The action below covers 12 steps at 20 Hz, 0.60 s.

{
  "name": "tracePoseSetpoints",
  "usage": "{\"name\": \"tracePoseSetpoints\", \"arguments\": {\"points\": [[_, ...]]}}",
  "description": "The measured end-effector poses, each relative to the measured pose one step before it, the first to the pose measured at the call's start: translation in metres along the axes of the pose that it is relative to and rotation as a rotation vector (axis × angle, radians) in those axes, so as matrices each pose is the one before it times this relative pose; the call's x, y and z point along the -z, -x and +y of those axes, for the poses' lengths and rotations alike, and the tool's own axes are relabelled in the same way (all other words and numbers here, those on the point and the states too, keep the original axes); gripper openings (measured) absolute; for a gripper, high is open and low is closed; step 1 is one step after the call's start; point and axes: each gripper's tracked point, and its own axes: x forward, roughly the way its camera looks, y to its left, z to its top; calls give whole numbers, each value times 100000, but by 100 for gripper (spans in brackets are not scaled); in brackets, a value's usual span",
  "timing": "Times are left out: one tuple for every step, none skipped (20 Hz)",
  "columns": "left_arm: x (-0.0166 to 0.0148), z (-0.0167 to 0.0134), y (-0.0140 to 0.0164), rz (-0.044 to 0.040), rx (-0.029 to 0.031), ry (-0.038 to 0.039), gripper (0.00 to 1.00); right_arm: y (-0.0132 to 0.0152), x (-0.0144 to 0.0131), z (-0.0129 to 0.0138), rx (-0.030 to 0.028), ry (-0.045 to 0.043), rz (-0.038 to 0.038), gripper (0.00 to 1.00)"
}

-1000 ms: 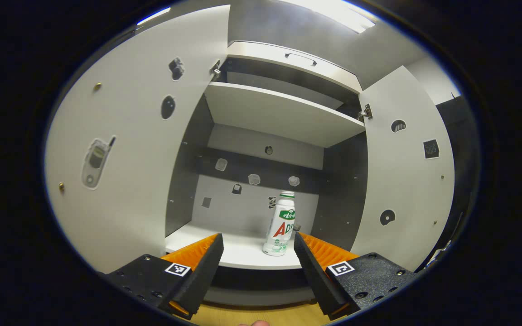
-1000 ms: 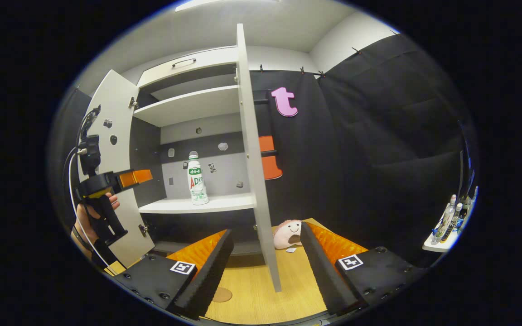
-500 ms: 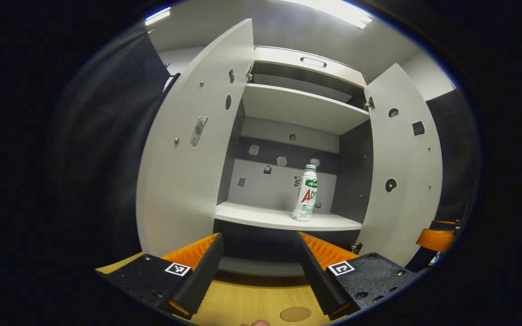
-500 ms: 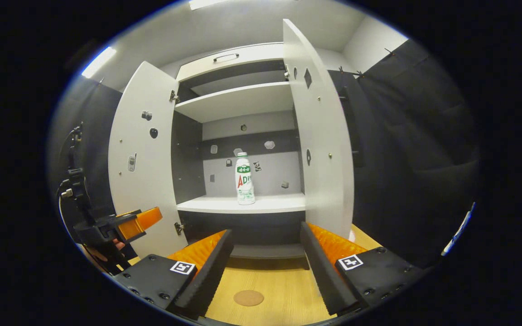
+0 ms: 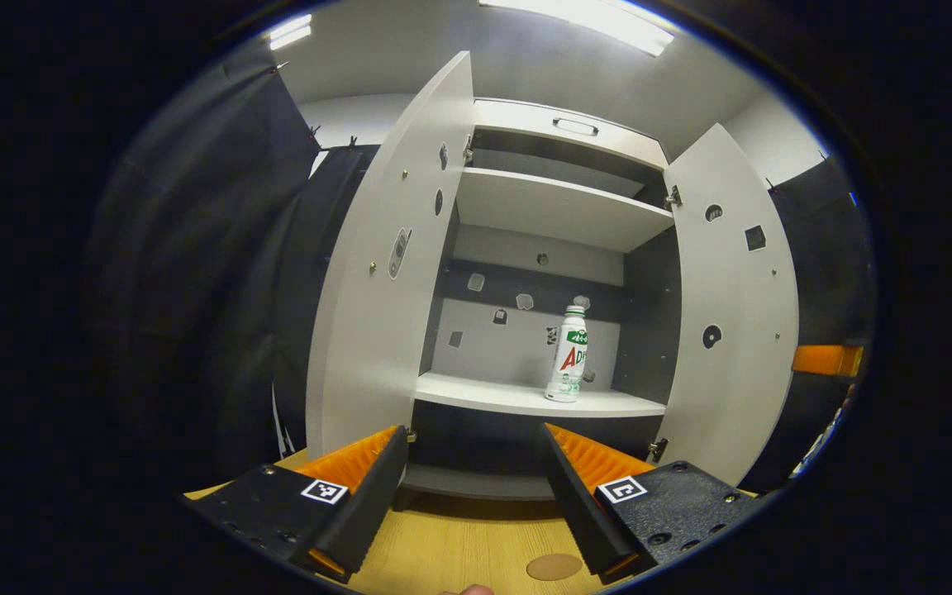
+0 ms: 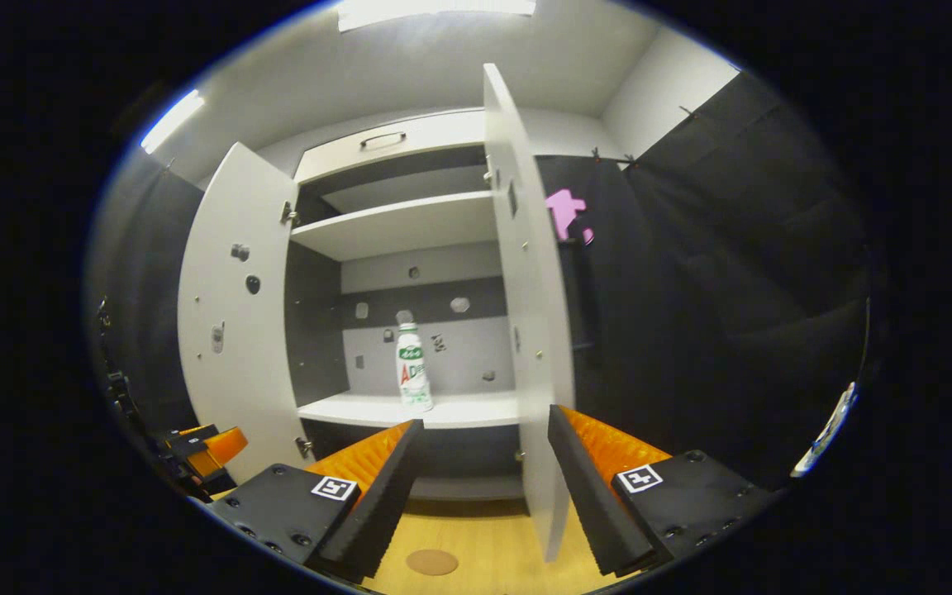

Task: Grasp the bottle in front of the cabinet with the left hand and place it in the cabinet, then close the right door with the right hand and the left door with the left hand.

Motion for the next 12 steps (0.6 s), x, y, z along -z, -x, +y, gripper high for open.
{"name": "tracePoseSetpoints", "arguments": {"points": [[95,-532,-332,-50,1591,954,95,321,-1697,-2398,6009,1226,-3795,98],[-139,-564,-285,-246,1731,1326,95,-119,-1516,-2352,6117,2048,-3251,98],[-74,-457,-339,-324,1608,1343,95,-331,-1484,-2641,5449,1934,-1835,98],[-67,-472,-248,-235,1460,939,95,-650,-622,-1418,4283,1412,-46,98],[-132,-382,-208,-139,1130,427,95,-971,-615,-1470,2972,916,766,98],[-172,-276,-105,-233,956,35,95,-1019,-484,-1014,1643,524,1333,98],[-208,-264,98,-513,769,-179,92,-1041,-414,-332,443,247,821,98],[-202,-91,108,-374,225,-405,92,-944,-431,-141,-235,-189,115,98],[-125,98,81,-277,-353,-476,95,-963,-527,-64,-251,-323,51,98],[-144,142,118,-160,-681,-211,95,-971,-405,74,-43,250,-311,98],[-30,131,232,-117,-633,126,95,-753,-35,-33,-154,1194,-106,98],[63,186,213,64,-840,436,95,-727,-89,326,-820,1896,6,98]]}}
